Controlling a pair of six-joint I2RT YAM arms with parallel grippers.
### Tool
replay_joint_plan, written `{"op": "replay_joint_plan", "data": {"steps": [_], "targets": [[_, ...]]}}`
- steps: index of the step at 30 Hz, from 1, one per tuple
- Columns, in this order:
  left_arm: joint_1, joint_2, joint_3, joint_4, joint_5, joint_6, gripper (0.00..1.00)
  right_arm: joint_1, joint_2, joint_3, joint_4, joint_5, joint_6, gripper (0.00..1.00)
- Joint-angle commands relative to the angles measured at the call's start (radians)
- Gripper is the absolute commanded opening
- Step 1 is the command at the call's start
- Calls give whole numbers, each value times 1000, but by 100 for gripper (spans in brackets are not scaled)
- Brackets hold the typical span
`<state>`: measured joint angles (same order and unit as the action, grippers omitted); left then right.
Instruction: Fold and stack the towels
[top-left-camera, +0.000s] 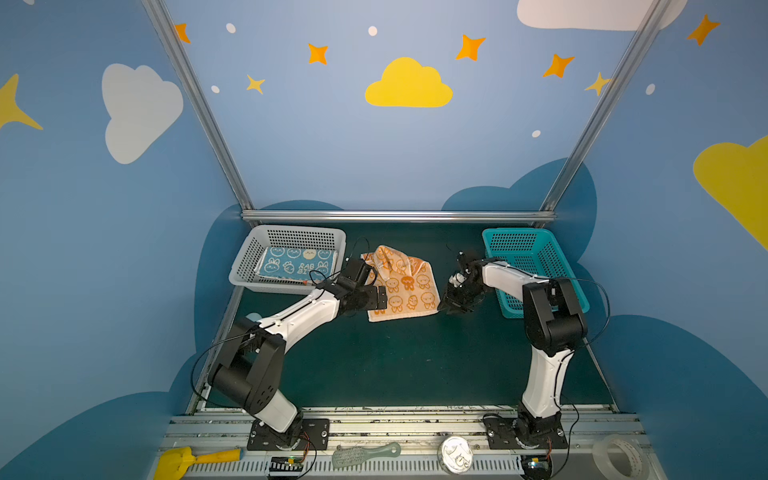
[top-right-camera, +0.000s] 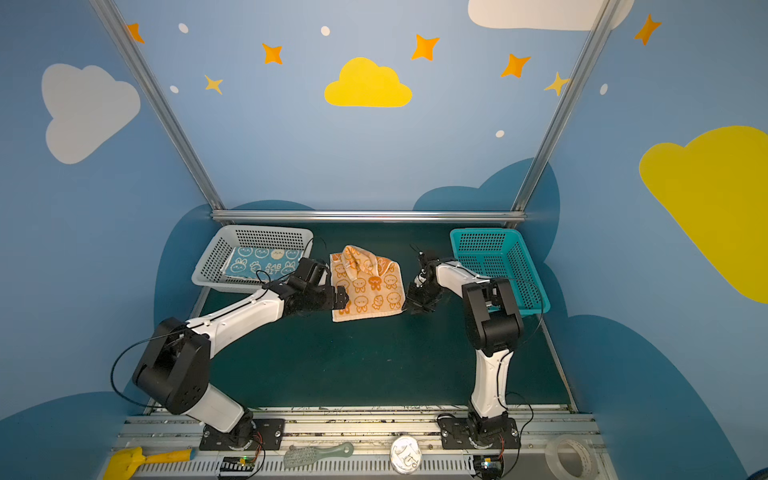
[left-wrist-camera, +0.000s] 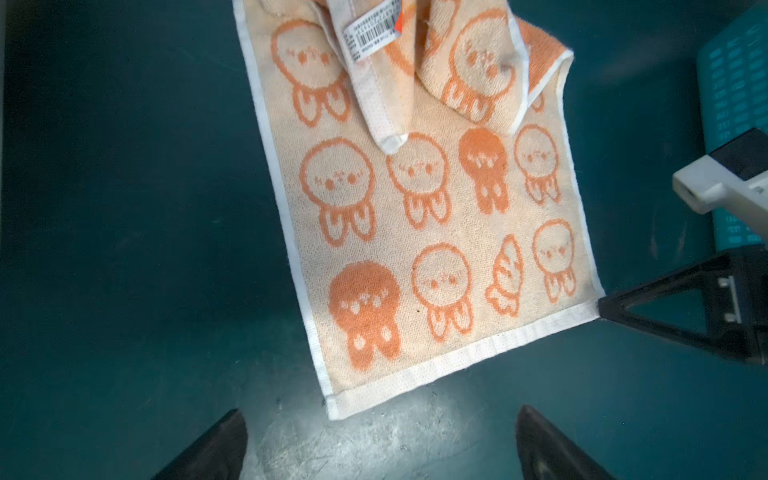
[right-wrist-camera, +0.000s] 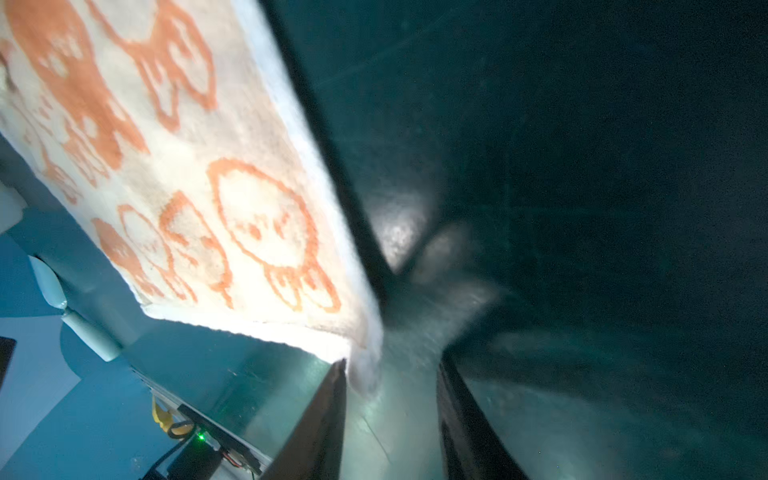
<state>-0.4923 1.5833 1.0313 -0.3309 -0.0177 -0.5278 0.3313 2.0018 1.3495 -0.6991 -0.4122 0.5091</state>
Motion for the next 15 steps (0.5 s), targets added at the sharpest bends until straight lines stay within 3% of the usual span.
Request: {"op": "replay_joint_plan", "data": {"steps": [1, 4, 15], "targets": [[-11, -28, -13, 7, 1, -27, 100, 12, 30, 30, 7, -2, -9, 33], [-16, -32, -22, -18, 3, -24, 100, 18, 44, 41, 9, -10, -10, 30], [-15, 28, 5, -162, 1, -14, 100, 46, 73, 40, 29, -33, 0, 0]]}}
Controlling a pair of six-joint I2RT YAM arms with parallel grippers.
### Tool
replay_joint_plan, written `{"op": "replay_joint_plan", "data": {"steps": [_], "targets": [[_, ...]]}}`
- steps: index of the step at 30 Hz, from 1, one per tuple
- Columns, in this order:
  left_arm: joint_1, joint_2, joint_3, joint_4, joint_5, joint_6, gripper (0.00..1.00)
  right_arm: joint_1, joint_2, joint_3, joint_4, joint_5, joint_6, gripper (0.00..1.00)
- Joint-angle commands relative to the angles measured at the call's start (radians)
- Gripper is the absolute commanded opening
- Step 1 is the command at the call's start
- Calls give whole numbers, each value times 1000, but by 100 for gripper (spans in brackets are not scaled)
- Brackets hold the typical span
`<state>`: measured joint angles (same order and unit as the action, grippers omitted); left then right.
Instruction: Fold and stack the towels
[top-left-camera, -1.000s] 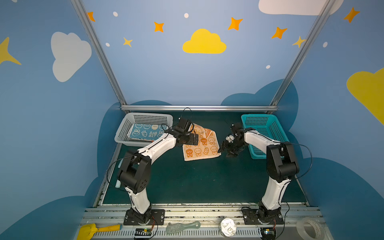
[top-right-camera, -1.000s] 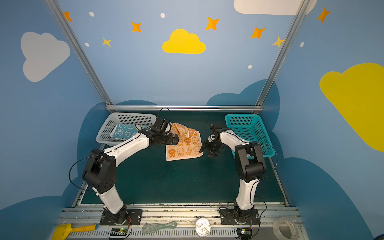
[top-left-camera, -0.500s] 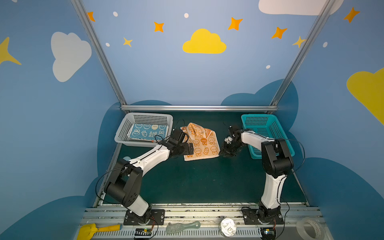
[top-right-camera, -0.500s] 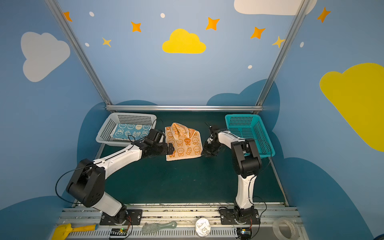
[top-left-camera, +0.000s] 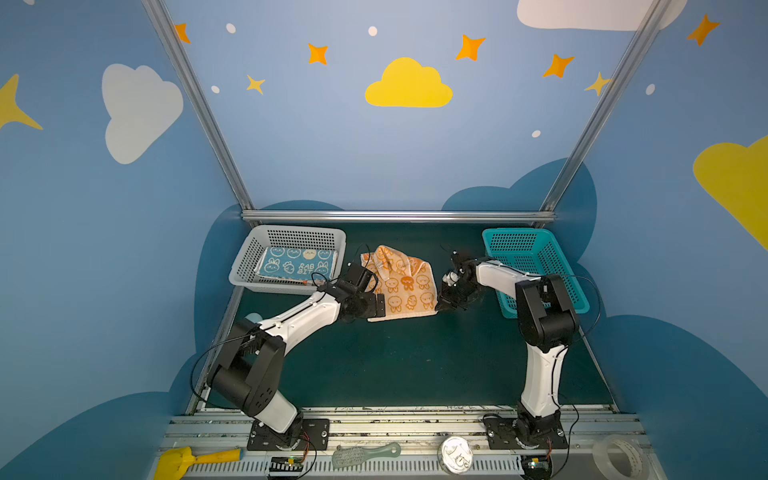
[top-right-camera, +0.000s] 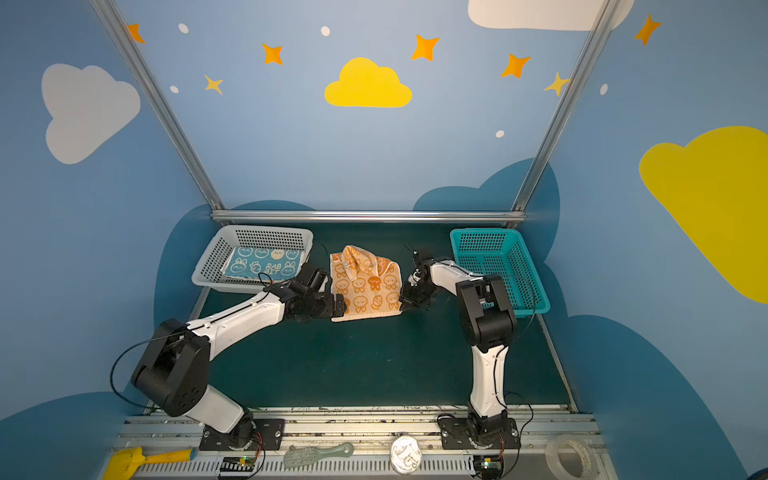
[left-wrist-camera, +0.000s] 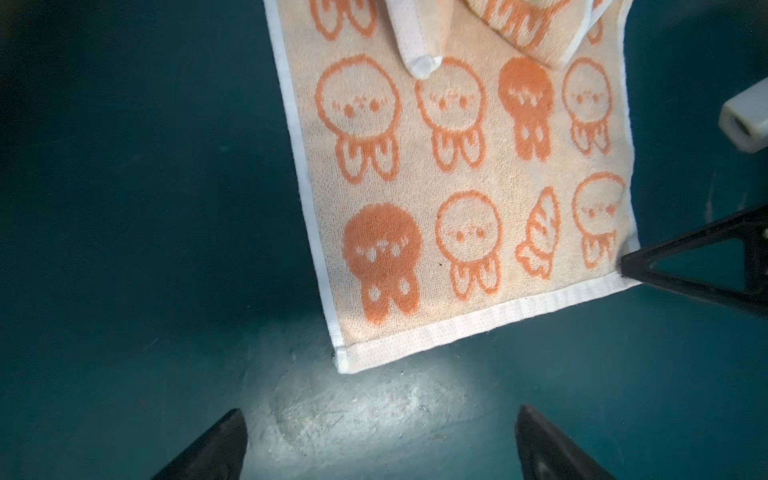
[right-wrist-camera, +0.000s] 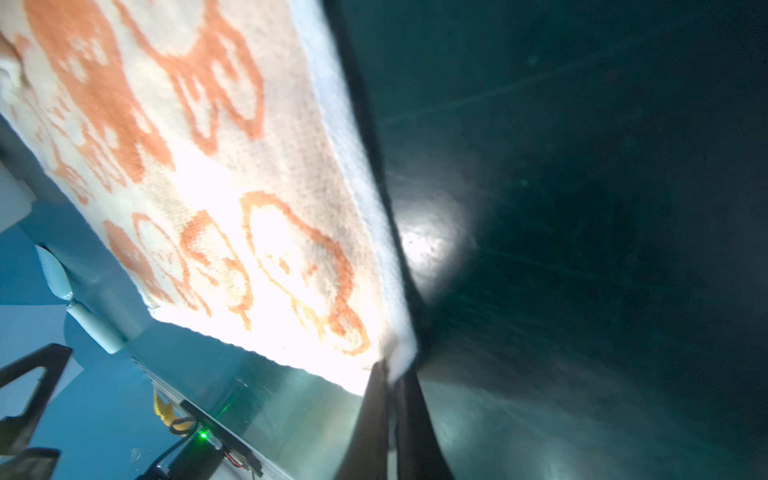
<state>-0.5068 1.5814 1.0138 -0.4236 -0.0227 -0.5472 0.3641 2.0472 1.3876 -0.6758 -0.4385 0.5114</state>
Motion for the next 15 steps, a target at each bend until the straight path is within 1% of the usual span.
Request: {"op": "replay_joint_plan", "data": {"steps": [1, 3, 8, 12, 15], "targets": [[0, 40, 33, -88, -9, 4, 100, 15, 27, -1, 7, -6, -2, 0], [2, 61, 39, -98, -20, 0, 100, 16, 19, -8, 7, -8, -2, 0], [12, 132, 57, -105, 20, -13, 96, 16, 2, -15, -2, -15, -10, 0], [20, 169, 62, -94, 42, -22, 87, 14, -19, -30, 4, -17, -12, 0], [28, 194, 66, -79, 58, -32, 84, 15, -27, -34, 2, -25, -13, 0]]}}
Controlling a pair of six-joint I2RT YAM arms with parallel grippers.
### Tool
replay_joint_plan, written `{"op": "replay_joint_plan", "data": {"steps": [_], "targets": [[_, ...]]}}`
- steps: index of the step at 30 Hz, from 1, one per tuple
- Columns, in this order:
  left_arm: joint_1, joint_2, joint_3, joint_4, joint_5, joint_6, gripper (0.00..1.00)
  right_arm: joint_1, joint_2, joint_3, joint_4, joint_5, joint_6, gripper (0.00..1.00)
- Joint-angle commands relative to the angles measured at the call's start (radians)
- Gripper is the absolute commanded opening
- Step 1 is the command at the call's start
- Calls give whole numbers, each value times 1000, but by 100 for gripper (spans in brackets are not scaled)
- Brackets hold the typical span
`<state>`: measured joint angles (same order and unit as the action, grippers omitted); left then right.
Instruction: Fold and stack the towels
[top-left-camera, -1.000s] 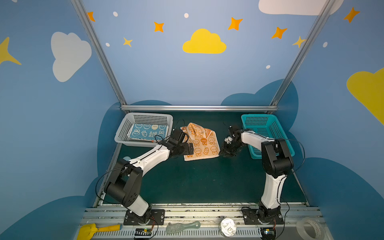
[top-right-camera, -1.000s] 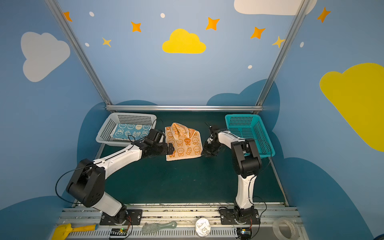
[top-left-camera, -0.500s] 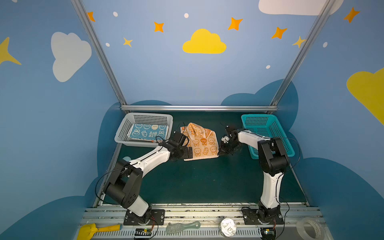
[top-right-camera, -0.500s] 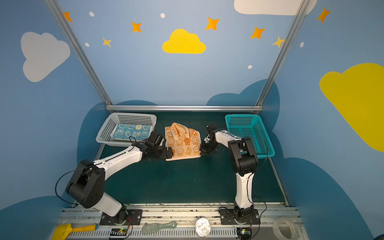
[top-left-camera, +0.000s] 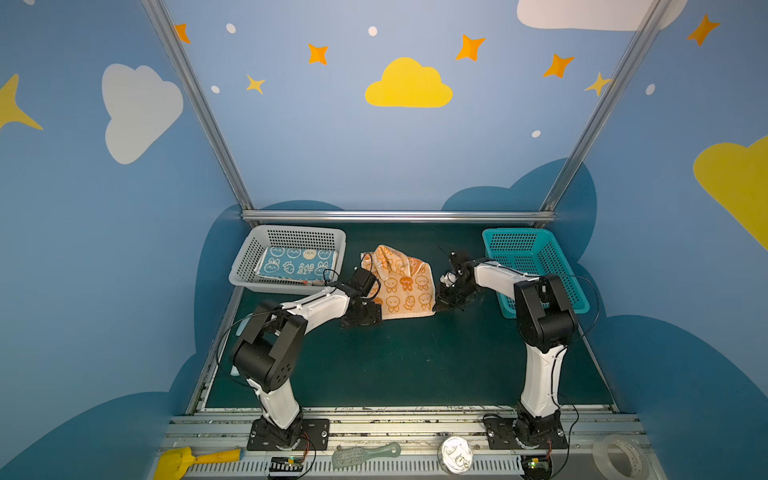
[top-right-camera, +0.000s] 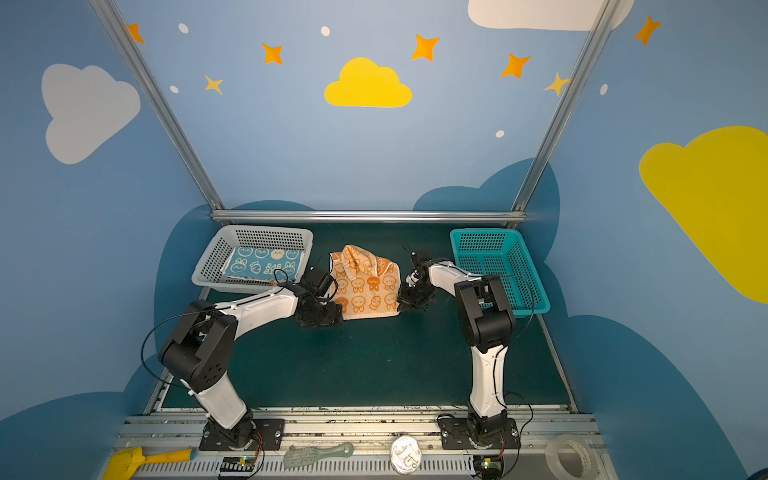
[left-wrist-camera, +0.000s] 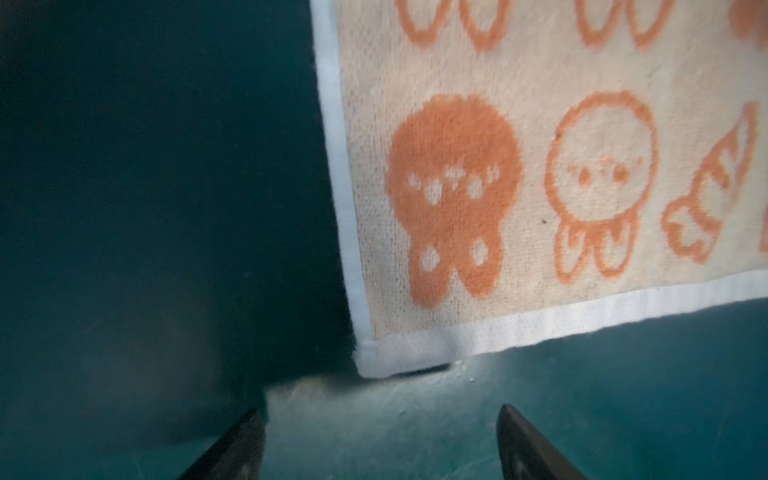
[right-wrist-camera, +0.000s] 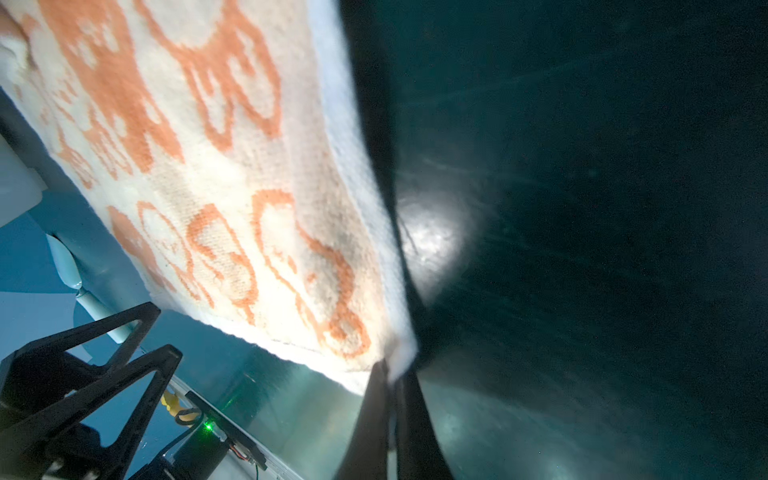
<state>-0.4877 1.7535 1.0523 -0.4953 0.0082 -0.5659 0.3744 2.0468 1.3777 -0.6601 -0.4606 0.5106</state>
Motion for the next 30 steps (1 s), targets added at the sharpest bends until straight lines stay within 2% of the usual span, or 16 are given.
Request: {"op": "replay_joint_plan", "data": {"steps": [1, 8, 15, 21, 26, 30], "targets": [[14, 29, 30, -1, 34, -17, 79, 4, -29, -26, -13, -4, -13, 0], [23, 83, 39, 37, 65, -33, 60, 4, -43, -45, -13, -7, -15, 0], [23, 137, 51, 43, 78, -25, 48, 8, -55, -52, -14, -10, -12, 0], [23, 147, 42, 35, 88, -7, 30, 14, -52, -32, -31, -9, -17, 0], [18, 144, 8, 45, 98, -2, 21, 18, -45, -21, -41, -6, -19, 0], [18, 151, -13, 58, 117, 7, 5, 27, -47, -11, -42, -12, -11, 0]]}}
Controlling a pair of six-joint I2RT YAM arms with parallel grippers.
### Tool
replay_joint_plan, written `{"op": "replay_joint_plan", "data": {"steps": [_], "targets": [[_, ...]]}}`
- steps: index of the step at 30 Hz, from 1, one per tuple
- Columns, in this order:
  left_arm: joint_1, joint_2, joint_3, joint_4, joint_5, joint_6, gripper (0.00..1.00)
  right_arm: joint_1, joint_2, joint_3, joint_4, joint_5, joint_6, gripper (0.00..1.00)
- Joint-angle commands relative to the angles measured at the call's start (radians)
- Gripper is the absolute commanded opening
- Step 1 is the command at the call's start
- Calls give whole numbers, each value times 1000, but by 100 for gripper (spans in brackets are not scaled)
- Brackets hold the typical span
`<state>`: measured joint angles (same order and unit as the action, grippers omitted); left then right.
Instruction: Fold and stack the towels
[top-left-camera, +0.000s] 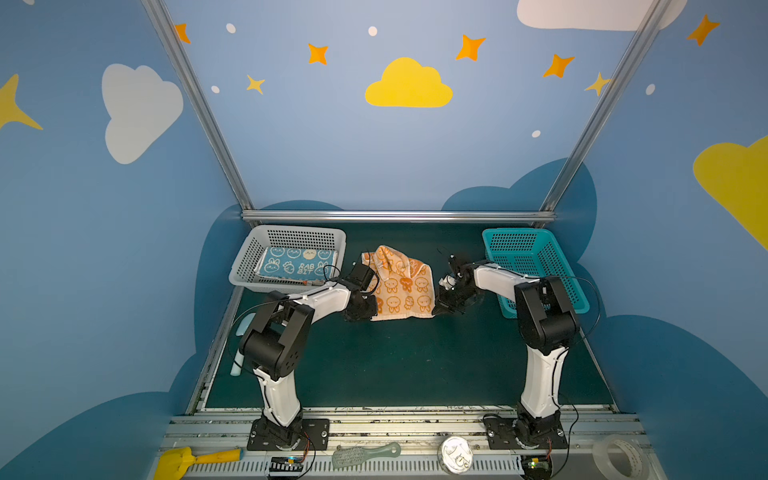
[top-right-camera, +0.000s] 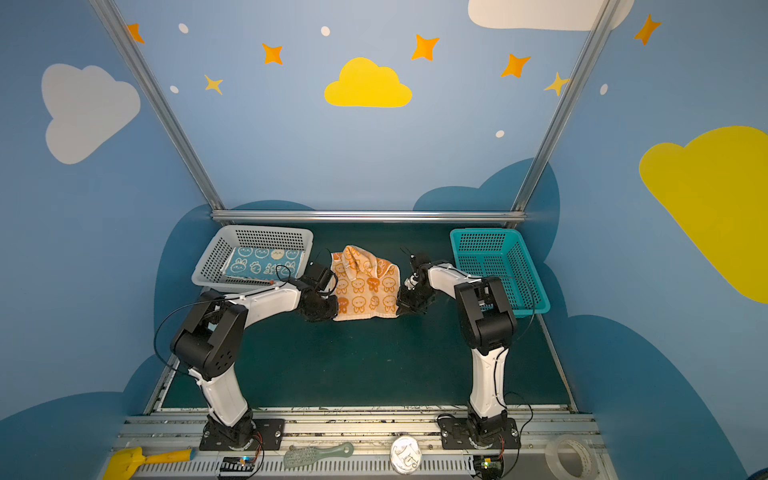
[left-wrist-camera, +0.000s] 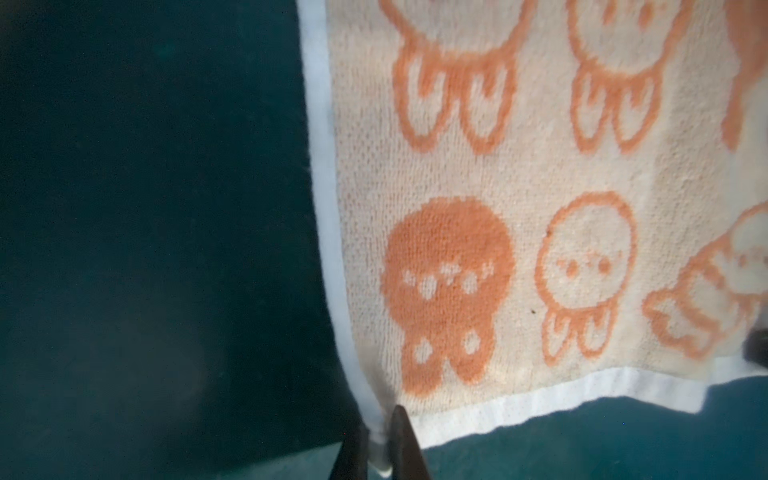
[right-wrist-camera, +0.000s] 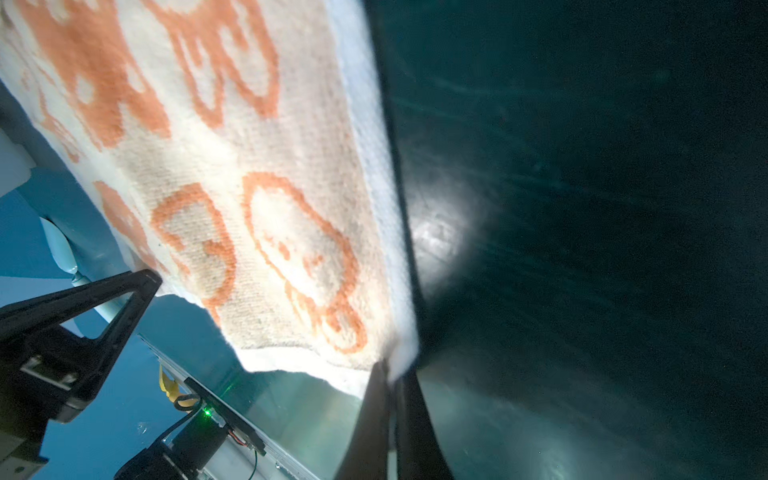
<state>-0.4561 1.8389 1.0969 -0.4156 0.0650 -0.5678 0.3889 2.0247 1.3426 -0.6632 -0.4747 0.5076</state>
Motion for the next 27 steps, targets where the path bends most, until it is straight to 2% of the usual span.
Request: {"op": "replay_joint_plan", "data": {"steps": [1, 8, 14, 22, 26, 27], "targets": [[-13, 63, -59, -23, 62, 11, 3, 13, -28, 32, -45, 3, -7, 0], [29, -59, 15, -54, 70, 29, 3, 13, -105, 152, -148, 21, -25, 0], [115, -182, 215, -98, 76, 14, 3, 10, -150, 402, -294, 50, -48, 0], [226, -129, 662, -201, 120, 52, 3, -38, -145, 761, -388, 49, -87, 0], [241, -60, 917, -274, 136, 65, 3, -59, -184, 840, -307, 22, -124, 0], [243, -42, 981, -292, 138, 68, 3, -61, -207, 830, -269, 38, -101, 0]]}}
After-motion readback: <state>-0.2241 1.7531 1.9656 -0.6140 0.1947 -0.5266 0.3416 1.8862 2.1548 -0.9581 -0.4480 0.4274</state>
